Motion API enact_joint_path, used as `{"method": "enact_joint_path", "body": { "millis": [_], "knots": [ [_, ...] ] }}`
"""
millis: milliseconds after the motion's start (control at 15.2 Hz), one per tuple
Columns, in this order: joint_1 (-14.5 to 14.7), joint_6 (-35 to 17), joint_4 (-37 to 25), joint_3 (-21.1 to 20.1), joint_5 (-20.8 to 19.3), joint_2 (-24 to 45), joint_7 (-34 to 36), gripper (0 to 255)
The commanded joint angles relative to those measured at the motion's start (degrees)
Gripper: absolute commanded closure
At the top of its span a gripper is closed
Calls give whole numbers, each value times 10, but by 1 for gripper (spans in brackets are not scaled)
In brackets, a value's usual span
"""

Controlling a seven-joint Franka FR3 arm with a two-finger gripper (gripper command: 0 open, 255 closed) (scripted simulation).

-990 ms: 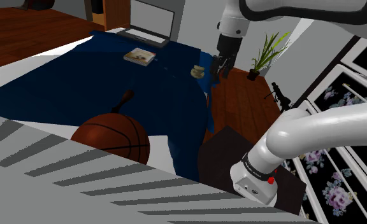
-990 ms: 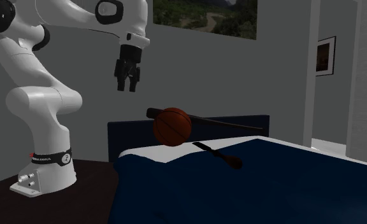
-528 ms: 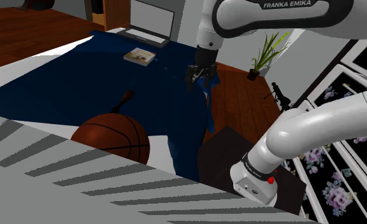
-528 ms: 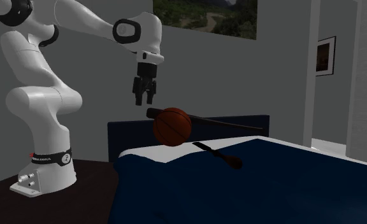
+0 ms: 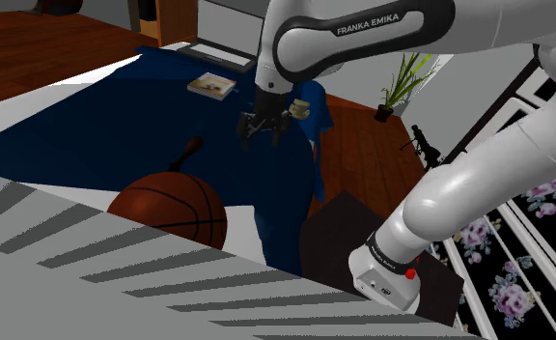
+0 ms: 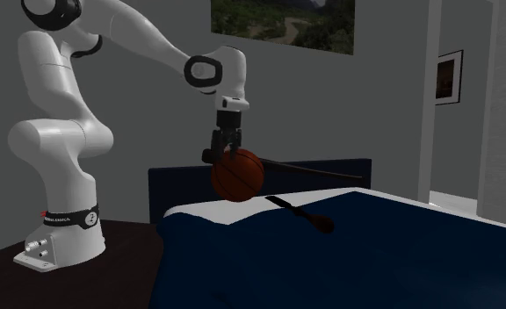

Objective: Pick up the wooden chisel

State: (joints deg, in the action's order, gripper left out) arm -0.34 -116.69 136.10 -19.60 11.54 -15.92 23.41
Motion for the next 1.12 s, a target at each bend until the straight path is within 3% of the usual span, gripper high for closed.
{"method": "enact_joint_path", "body": {
  "millis": [0,528,1056],
  "knots": [
    [-3,-30,-21,-13,-5,43,33,0],
    [5,-125,-128,-39,-66,224,174,0],
    [51,-166,-285,-12,-137,404,298,0]
  ]
}}
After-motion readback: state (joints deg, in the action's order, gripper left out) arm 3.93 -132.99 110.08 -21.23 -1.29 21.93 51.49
